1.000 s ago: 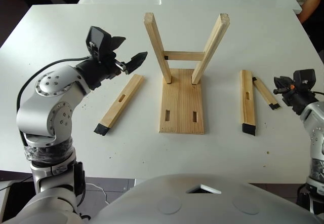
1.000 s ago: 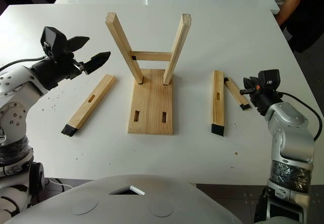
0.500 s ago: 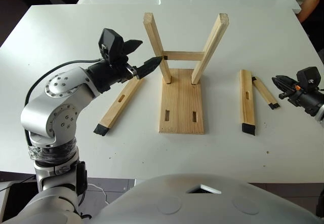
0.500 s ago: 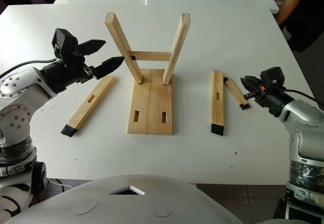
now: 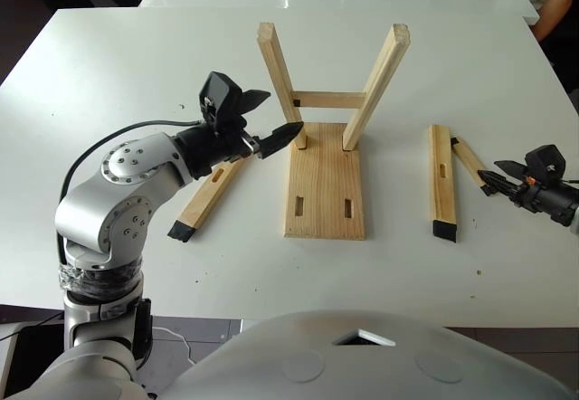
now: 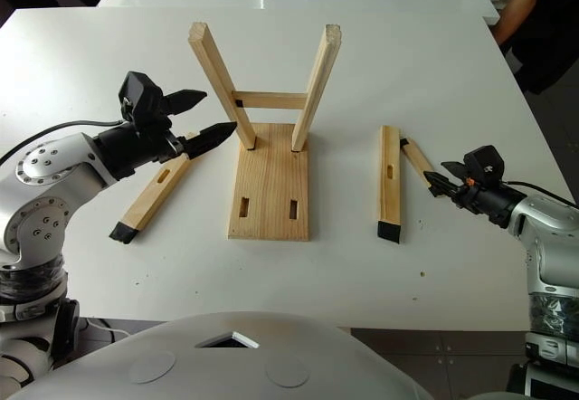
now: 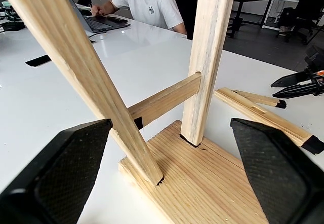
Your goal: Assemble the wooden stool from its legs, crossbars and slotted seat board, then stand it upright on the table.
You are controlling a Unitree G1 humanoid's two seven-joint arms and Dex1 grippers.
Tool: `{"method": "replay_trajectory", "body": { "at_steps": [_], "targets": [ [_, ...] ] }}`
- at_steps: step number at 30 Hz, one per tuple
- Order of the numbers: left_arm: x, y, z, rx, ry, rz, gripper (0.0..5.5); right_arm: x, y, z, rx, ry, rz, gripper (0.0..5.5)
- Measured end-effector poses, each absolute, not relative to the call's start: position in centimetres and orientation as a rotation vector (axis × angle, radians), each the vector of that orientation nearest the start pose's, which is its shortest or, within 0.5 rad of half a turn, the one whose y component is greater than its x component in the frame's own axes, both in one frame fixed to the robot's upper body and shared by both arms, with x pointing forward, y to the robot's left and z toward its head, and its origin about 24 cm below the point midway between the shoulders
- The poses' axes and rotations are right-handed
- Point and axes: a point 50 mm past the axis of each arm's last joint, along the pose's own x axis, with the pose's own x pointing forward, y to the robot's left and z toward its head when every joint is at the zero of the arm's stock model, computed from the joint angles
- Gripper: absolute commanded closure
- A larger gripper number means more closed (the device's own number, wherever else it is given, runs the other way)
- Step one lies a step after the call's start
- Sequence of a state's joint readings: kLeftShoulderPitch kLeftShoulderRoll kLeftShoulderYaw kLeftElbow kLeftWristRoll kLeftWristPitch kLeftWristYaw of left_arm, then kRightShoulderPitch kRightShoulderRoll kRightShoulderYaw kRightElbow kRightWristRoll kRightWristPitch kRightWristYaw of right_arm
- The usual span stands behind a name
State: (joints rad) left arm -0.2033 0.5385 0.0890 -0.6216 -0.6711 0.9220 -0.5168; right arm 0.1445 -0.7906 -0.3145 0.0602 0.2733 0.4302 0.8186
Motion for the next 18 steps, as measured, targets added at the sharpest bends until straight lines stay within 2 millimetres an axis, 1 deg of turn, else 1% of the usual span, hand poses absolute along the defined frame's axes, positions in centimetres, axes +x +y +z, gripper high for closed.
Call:
{"method": "replay_trajectory", "body": {
  "at_steps": [2, 5, 11, 18],
  "targets": [
    [23.2, 15.3, 16.1, 0.031, 0.181, -0.863, 1.16, 20.0, -33.8, 6.9, -0.235, 0.596, 0.366, 2.93],
    [23.3, 15.3, 16.1, 0.032, 0.183, -0.861, 1.16, 19.9, -34.1, 6.6, -0.233, 0.601, 0.355, 2.93],
    [23.3, 15.2, 16.0, 0.032, 0.188, -0.864, 1.16, 19.7, -33.9, 6.0, -0.226, 0.613, 0.366, 2.93],
    [23.4, 15.0, 16.1, 0.036, 0.186, -0.871, 1.16, 19.1, -33.9, 4.5, -0.217, 0.653, 0.376, 2.93]
  ]
}}
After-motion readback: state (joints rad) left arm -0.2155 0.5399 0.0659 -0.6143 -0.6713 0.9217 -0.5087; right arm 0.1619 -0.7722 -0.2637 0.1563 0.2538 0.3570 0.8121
